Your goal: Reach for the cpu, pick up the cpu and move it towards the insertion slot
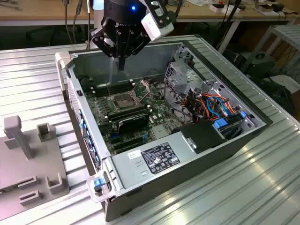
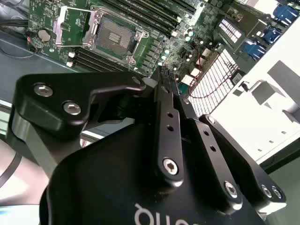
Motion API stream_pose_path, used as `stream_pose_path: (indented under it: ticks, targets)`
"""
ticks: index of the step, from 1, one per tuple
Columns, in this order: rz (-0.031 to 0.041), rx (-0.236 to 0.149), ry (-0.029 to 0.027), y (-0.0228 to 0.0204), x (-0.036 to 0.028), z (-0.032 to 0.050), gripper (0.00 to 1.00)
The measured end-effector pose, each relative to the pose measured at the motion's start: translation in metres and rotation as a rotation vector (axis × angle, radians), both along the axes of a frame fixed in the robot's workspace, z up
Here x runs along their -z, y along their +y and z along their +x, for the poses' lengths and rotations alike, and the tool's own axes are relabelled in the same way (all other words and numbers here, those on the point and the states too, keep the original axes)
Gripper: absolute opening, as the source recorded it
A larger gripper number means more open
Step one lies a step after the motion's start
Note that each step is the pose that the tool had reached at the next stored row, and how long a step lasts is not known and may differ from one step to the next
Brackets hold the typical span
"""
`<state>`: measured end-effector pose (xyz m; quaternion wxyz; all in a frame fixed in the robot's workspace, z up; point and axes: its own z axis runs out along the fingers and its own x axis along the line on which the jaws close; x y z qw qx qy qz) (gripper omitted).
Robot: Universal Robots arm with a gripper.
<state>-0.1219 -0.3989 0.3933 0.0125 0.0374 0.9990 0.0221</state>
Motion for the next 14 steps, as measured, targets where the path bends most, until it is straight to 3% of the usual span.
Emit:
stream_pose_path:
  ticks: [7, 14]
  targets:
    - [0.0, 0.0, 0.0, 0.0, 0.0, -0.0007, 0.11]
    - [-0.0001, 0.0, 0.0, 0.0, 0.0, -0.0075, 0.11]
